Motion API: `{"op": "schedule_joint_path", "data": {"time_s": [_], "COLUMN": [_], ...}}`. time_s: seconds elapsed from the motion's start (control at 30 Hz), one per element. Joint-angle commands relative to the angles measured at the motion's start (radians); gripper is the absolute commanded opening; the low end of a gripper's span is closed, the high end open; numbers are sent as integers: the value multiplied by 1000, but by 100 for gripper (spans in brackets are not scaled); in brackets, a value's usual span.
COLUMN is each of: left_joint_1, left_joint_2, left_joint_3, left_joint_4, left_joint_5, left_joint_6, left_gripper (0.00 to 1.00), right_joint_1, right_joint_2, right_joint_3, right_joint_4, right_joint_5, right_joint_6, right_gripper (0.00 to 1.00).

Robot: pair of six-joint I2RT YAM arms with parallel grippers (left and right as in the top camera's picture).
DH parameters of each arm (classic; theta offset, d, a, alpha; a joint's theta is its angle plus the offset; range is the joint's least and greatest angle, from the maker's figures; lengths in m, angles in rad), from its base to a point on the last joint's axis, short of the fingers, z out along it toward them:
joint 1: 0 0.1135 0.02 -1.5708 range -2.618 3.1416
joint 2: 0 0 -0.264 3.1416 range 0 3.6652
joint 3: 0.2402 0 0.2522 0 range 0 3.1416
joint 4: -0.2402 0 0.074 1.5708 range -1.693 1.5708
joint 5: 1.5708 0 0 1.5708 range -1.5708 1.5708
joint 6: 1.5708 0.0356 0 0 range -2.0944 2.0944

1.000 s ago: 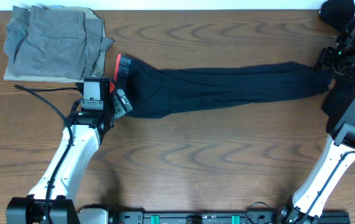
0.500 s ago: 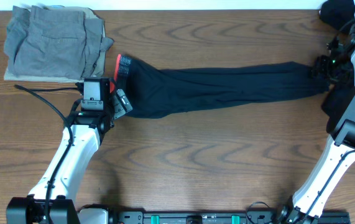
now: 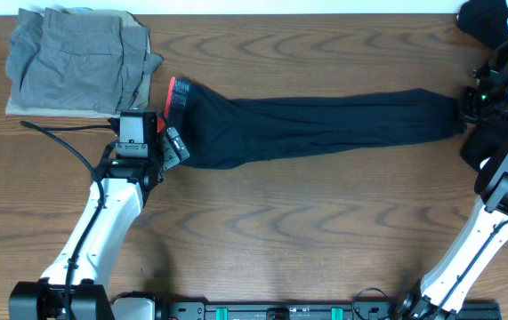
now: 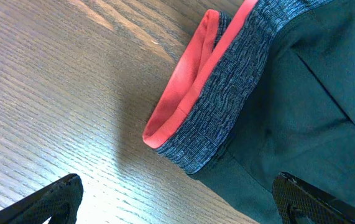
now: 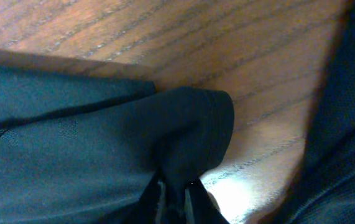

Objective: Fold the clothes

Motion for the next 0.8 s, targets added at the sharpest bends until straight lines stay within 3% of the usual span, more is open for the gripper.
{"op": "schedule_joint_path", "data": {"time_s": [0.0, 0.4, 0.77], "left_joint_1": [3, 3, 3], "left_joint_2": [-3, -3, -3], "left_joint_3": [19, 19, 19], "left_joint_4": [-2, 2, 3], "left_joint_5": [-5, -5, -5], "left_joint_6": [-13, -13, -13], "left_gripper": [98, 98, 98], "right_joint_1": [-14, -54, 74], "right_joint_2": [28, 28, 28], "right_joint_3": [-21, 235, 330], "right_joint_4": [-8, -164, -326], "right_joint_5": [-26, -135, -222], "right_joint_6": [-3, -87, -166], "right_gripper": [3, 1, 1]}}
